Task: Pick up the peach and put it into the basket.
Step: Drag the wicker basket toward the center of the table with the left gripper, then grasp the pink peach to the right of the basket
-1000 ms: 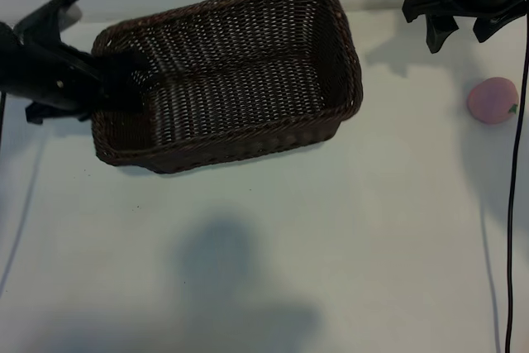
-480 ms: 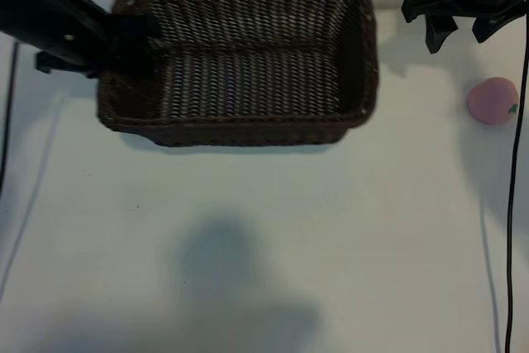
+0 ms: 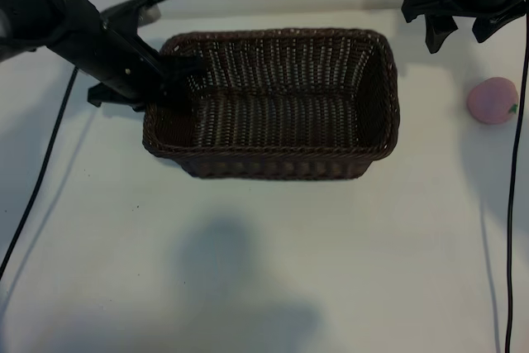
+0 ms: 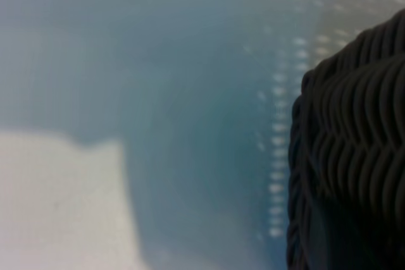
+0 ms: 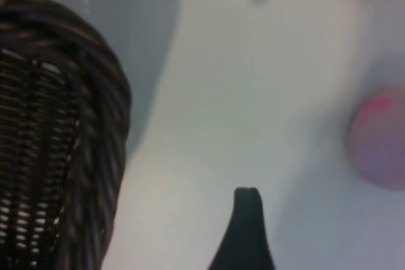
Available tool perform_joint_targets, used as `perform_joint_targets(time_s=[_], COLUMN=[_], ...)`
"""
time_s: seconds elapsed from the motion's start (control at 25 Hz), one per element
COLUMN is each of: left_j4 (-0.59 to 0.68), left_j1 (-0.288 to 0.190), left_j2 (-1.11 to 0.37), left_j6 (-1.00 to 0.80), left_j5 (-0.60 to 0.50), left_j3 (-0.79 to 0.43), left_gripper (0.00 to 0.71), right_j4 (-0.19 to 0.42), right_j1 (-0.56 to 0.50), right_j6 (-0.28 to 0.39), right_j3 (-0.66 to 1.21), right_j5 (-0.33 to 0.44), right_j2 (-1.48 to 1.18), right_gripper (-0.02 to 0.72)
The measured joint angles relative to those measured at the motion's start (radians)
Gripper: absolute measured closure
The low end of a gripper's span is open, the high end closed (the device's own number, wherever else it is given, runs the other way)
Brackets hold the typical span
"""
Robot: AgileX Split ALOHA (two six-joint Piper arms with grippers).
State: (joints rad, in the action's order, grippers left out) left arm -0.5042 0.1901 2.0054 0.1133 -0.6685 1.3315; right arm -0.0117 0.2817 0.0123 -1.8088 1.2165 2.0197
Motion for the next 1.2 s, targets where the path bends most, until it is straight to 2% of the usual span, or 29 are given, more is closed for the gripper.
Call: perform_joint_targets(time_s=[0.48, 0.6, 0.8, 0.92, 1.0, 1.2], left_j4=[0.011, 0.004, -0.001, -0.001, 0.0, 0.036], left_j1=[0.0, 0.0, 0.0, 0.0, 0.0, 0.0], left_j2=[0.037, 0.037, 0.037, 0.036, 0.034, -0.025], left_j6=[0.012, 0.014, 0.013, 0.012, 0.012, -0.007], left_j5=[0.049, 0.049, 0.048, 0.026, -0.015, -0.063], left_j3=[0.0, 0.001, 0.005, 0.018, 0.04, 0.071], left_gripper=[0.599, 0.506, 0.236, 0.117, 0.082, 0.07], right_j4=[0.002, 0.002, -0.001, -0.001, -0.001, -0.002], right_j1=[0.0, 0.0, 0.0, 0.0, 0.0, 0.0], right_j6=[-0.001, -0.001, 0.0, 0.0, 0.0, 0.0], right_j3=[0.0, 0.0, 0.0, 0.0, 0.0, 0.0], right_j5=[0.0, 0.0, 0.0, 0.0, 0.0, 0.0], right_j2=[0.0, 0.0, 0.0, 0.0, 0.0, 0.0], right_gripper=[0.12, 0.12, 0.121, 0.121, 0.121, 0.121])
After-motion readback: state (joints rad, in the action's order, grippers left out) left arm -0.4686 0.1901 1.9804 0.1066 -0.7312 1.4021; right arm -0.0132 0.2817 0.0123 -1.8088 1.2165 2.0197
